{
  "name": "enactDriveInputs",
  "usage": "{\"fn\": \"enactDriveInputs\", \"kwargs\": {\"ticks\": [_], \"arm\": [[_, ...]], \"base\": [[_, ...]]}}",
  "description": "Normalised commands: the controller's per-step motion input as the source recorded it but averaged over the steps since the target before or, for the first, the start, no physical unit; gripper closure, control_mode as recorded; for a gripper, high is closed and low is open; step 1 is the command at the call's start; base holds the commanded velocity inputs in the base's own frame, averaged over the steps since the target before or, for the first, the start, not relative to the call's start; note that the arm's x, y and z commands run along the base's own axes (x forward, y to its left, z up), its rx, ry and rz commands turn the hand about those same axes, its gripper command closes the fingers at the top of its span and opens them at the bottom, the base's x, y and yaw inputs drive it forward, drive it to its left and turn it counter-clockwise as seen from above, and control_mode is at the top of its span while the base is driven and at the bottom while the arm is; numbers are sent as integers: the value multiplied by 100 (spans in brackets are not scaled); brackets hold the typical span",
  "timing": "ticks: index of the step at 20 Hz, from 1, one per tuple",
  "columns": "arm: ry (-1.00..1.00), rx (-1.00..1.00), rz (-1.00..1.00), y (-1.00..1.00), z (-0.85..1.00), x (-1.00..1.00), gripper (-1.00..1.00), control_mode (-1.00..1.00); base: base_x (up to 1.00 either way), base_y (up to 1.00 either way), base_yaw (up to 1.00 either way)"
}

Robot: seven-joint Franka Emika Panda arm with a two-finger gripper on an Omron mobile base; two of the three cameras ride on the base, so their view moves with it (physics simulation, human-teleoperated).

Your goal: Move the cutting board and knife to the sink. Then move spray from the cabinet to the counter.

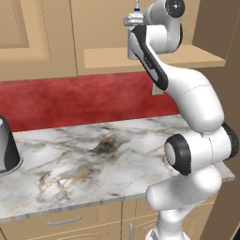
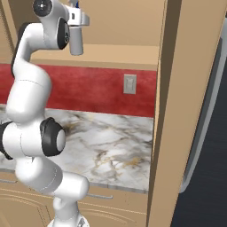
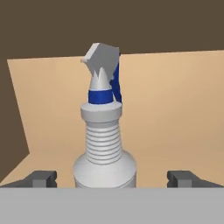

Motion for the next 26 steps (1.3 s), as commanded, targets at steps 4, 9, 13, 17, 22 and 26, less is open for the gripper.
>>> {"fn": "enactDriveInputs", "kwargs": {"ticks": [4, 9, 13, 17, 22, 26], "arm": [[0, 0, 0, 6, 0, 29, -100, -100], [0, 0, 0, 16, 0, 28, -100, -100], [0, 0, 0, 6, 0, 28, -100, -100], [0, 0, 0, 0, 0, 28, -100, -100], [0, 0, 0, 0, 0, 21, -100, -100], [0, 0, 0, 0, 0, 2, 100, -100]], "base": [[0, 0, 0], [0, 0, 0], [0, 0, 0], [0, 0, 0], [0, 0, 0], [0, 0, 0]]}}
